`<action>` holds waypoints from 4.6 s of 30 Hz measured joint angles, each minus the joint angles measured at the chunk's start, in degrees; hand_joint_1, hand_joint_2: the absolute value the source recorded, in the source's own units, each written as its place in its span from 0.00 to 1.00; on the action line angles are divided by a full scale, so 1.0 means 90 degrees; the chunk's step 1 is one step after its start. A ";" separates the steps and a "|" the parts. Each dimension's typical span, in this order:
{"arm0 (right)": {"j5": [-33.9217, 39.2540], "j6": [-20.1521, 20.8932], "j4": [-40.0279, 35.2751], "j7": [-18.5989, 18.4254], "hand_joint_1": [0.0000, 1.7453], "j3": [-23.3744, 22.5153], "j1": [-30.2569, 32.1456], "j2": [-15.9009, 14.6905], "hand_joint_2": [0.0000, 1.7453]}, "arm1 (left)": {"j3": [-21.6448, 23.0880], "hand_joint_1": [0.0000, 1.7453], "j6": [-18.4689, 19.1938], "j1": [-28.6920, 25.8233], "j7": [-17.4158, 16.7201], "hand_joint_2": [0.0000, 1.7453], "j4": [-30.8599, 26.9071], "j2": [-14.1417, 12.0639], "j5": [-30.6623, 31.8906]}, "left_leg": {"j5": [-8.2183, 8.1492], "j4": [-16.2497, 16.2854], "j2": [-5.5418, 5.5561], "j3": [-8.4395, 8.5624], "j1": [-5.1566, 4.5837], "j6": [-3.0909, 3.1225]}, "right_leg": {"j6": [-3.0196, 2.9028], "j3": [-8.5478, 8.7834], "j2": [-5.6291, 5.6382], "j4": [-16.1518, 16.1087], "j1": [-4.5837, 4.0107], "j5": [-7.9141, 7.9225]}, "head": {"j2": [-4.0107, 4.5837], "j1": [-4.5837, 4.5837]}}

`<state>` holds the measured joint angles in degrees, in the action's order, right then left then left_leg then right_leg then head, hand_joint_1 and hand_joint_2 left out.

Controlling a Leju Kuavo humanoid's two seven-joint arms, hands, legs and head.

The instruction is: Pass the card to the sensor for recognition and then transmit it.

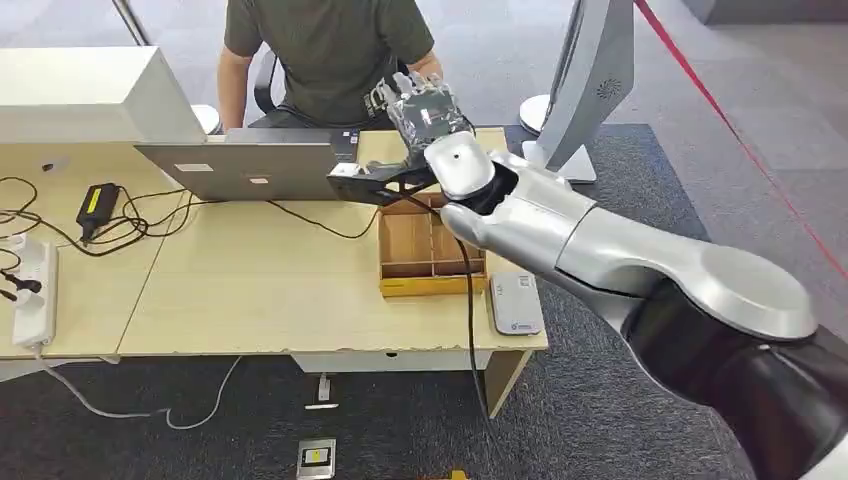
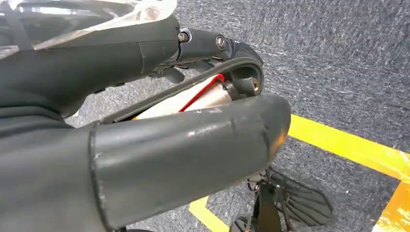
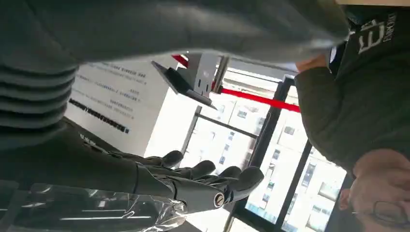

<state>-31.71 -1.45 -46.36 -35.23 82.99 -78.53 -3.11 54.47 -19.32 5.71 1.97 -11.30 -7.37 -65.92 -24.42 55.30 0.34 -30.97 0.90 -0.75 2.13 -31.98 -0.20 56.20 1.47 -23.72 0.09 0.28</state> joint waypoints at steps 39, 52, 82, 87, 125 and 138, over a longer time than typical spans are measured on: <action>-0.2880 -0.0543 -0.7217 0.0231 0.00 -0.4374 0.6698 -0.3426 1.00 | 0.0308 0.00 0.0469 0.0013 0.0046 0.00 0.0010 -0.0131 0.0156 | -0.0020 -0.0002 -0.0004 0.0008 0.0002 0.0000 | 0.0004 0.0013 0.0011 -0.0017 -0.0002 -0.0006 | -0.0002 0.0002; -0.2654 -0.1554 -0.7477 -0.0304 0.00 -0.4595 0.7724 -0.3560 1.00 | 0.0308 0.00 0.0355 0.0032 -0.0080 0.00 0.0010 -0.0126 0.0107 | -0.0018 -0.0003 -0.0010 0.0013 0.0002 -0.0002 | 0.0000 0.0013 0.0017 -0.0018 -0.0002 -0.0006 | 0.0000 0.0002; -0.4009 -0.1590 -0.6730 -0.0520 0.00 -0.4690 0.8271 -0.1720 1.00 | 0.0308 0.00 0.0389 0.0057 0.0063 0.00 0.0007 -0.0041 0.0240 | -0.0016 -0.0008 -0.0010 0.0009 0.0009 -0.0006 | -0.0007 0.0013 0.0016 -0.0015 -0.0008 -0.0008 | 0.0000 0.0010; -0.4282 -0.1632 -0.6001 -0.0202 0.00 -0.4777 0.7948 -0.1188 1.00 | 0.0306 0.00 0.0430 0.0068 0.0061 0.00 0.0007 -0.0032 0.0260 | -0.0014 -0.0008 -0.0010 0.0009 0.0011 -0.0008 | -0.0007 0.0014 0.0016 -0.0015 -0.0011 -0.0008 | 0.0000 0.0012; -0.4952 -0.1559 -0.3103 0.0126 0.00 -0.5200 0.6800 0.0010 1.00 | 0.0330 0.00 0.0432 0.0063 0.0034 0.00 0.0007 0.0036 0.0423 | -0.0014 -0.0007 -0.0010 0.0006 0.0014 -0.0010 | -0.0008 0.0012 0.0016 -0.0014 -0.0013 -0.0007 | 0.0000 0.0010; -0.5260 -0.1352 -0.2453 0.0413 0.00 -0.5253 0.6500 0.0177 1.00 | 0.0330 0.00 0.0469 0.0064 0.0007 0.00 0.0007 0.0039 0.0379 | -0.0014 -0.0007 -0.0010 0.0006 0.0014 -0.0010 | -0.0008 0.0012 0.0016 -0.0013 -0.0014 -0.0007 | 0.0000 0.0010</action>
<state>-79.05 -13.62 -68.44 -31.52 35.71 -20.03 -1.51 57.44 -15.10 6.29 2.03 -11.23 -7.02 -62.51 -24.54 55.24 0.25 -30.92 1.02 -0.83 2.06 -31.87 -0.05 56.08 1.34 -23.78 0.09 0.37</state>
